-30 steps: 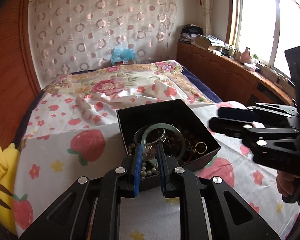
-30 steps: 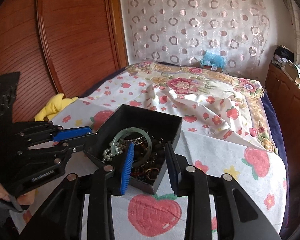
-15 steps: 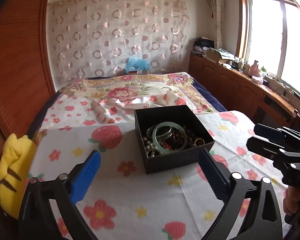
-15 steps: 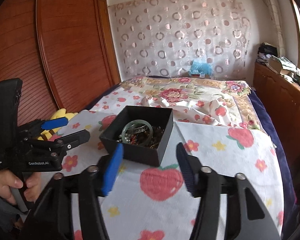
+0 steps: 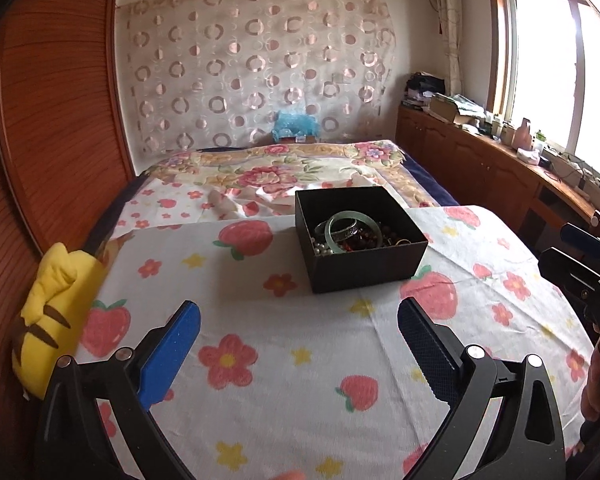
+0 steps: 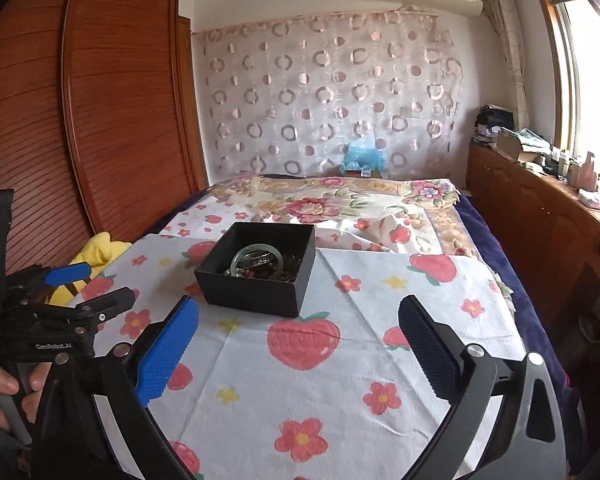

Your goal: Organize jewelry

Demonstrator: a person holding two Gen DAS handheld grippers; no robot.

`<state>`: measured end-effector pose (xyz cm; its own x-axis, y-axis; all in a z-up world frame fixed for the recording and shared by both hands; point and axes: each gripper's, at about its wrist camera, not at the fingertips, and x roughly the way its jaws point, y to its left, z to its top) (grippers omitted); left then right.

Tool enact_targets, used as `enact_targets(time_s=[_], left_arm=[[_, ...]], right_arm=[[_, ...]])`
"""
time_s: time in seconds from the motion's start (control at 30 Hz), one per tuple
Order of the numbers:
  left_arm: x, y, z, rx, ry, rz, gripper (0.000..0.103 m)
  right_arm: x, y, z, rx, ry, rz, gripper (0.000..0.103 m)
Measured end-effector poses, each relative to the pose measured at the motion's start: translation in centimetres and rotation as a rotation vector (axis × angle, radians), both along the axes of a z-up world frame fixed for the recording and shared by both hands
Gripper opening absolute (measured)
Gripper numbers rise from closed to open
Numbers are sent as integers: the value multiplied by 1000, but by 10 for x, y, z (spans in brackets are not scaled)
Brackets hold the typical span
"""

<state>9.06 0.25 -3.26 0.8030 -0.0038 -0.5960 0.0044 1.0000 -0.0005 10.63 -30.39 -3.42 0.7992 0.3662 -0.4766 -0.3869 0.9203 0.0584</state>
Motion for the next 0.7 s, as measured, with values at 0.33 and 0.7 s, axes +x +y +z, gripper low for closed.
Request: enact_targets(time_s=[0.33,0.7], left_arm=[[-13,1,5,2,-17,3,95],[-13,-2,8,4,-24,4,95]], right_arm=[[-3,-6,-2,15,-1,-19,101],[-9,-10,-3,11,-5,-23,101]])
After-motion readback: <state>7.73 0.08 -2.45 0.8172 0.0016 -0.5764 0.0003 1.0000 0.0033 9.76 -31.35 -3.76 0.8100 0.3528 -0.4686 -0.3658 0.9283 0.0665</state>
